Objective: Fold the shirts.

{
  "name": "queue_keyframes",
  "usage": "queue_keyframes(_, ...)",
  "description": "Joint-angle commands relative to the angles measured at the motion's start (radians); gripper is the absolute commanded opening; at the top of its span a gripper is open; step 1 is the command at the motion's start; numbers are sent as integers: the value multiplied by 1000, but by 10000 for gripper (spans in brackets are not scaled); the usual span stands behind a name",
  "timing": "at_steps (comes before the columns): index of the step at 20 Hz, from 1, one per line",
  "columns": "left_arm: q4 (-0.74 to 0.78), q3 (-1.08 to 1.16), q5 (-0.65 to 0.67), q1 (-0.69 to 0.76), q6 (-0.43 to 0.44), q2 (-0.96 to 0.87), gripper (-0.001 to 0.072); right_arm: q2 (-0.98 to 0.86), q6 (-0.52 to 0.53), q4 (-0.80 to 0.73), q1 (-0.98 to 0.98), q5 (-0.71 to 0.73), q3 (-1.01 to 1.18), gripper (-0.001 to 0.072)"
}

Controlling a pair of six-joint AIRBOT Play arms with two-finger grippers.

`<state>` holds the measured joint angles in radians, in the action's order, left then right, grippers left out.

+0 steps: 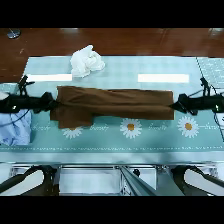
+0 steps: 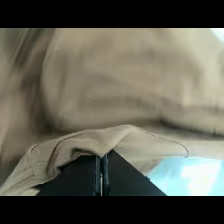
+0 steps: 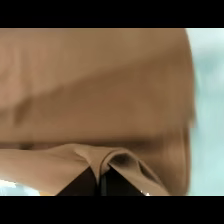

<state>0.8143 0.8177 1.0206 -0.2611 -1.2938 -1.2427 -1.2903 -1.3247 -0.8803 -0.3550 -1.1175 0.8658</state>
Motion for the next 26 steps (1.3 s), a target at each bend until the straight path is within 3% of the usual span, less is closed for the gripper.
queue_keyframes(1,-3,232,-34,81,-53,-222,26,-200,-35,18,54,27,196,29)
queue_keyframes(7,-3,503,36,125,-66,-412,25,-352,-97,8,78,51,440,29)
queue_keyframes(17,-3,538,13,117,-88,-500,33,-438,-112,7,78,51,474,49)
queue_keyframes(18,-3,539,28,118,-88,-501,146,-436,-112,14,77,43,475,294)
queue_keyframes(19,2,549,75,114,-74,-501,489,-436,-106,16,68,6,487,638)
queue_keyframes(20,26,572,153,100,-39,-501,700,-436,-93,2,49,-47,513,617)
queue_keyframes(23,187,623,359,14,-75,-473,701,-397,-104,-109,-42,-155,539,617)
queue_keyframes(26,217,527,306,-79,-88,-351,701,-372,-148,-219,-108,-212,486,617)
